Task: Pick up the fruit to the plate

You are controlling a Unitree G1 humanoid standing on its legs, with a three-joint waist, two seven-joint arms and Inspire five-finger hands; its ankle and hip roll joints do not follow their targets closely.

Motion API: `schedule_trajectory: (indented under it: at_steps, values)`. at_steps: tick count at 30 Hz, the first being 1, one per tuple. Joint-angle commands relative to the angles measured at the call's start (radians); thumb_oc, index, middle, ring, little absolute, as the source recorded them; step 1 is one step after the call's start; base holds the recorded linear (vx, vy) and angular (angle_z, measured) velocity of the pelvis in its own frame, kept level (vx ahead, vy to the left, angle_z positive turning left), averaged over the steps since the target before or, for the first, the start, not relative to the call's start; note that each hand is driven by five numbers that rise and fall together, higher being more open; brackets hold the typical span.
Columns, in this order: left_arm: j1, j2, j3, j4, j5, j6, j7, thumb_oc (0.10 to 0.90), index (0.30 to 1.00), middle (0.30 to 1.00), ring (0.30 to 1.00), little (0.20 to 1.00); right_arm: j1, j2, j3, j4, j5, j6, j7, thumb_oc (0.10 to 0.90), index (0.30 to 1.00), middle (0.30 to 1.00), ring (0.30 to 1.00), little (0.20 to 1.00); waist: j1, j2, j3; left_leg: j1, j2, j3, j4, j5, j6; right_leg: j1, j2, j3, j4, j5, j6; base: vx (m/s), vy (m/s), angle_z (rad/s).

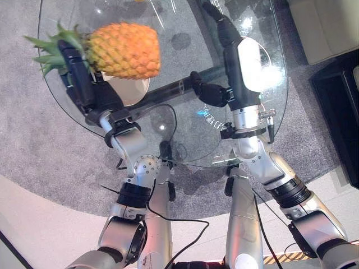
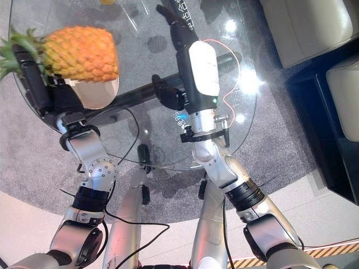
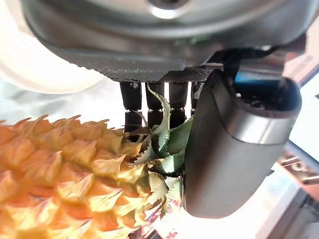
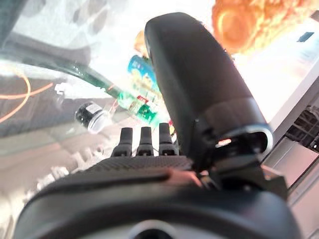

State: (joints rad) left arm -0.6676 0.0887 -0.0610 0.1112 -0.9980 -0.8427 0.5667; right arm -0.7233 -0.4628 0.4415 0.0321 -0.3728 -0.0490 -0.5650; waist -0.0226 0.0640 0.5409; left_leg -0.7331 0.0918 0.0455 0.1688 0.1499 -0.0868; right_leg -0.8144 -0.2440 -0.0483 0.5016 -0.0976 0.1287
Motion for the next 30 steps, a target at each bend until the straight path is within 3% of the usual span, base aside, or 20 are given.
schedule_trajectory:
  at_steps: [1, 11, 24, 30]
  values:
    - [-0.125, 0.052, -0.007, -0.151, 0.176, -0.103, -0.020, 0.100, 0.300, 0.300, 0.300, 0.200, -0.085, 0.029, -0.035, -0.088, -0.048, -0.065, -0.051, 0.800, 0.900, 0.900, 0.900, 0.900, 0.022, -0.007, -0.021, 0.019, -0.047, -0.004, 0.037, -0.086, 0.016, 0.067, 0.017, -0.068, -0.175, 0.108, -0.006, 0.00, 0.000, 0.00]
    - [-0.130, 0.059, -0.003, -0.152, 0.267, -0.104, 0.041, 0.100, 0.300, 0.300, 0.300, 0.200, -0.088, 0.026, -0.038, -0.083, -0.044, -0.052, -0.062, 0.800, 0.900, 0.900, 0.900, 0.900, 0.023, -0.008, -0.021, 0.016, -0.046, -0.006, 0.042, -0.087, 0.013, 0.064, 0.015, -0.068, -0.173, 0.108, -0.005, 0.00, 0.000, 0.00]
    - [-0.180, 0.157, 0.034, -0.028, 0.803, -0.036, 0.425, 0.100, 0.300, 0.300, 0.300, 0.200, -0.020, -0.002, -0.141, 0.049, 0.092, -0.041, -0.287, 0.800, 0.900, 0.900, 0.900, 0.900, 0.002, -0.009, -0.021, 0.013, -0.038, 0.003, 0.053, -0.092, 0.010, 0.050, 0.024, -0.052, -0.152, 0.099, -0.009, 0.00, 0.000, 0.00]
    - [-0.209, 0.214, 0.055, 0.072, 0.877, -0.038, 0.507, 0.100, 0.300, 0.300, 0.300, 0.200, -0.020, -0.047, -0.187, 0.136, 0.158, -0.020, -0.371, 0.800, 0.900, 0.900, 0.900, 0.900, -0.006, -0.005, -0.021, 0.009, -0.031, 0.010, 0.051, -0.087, 0.008, 0.039, 0.029, -0.046, -0.149, 0.103, -0.012, 0.00, 0.026, -0.01]
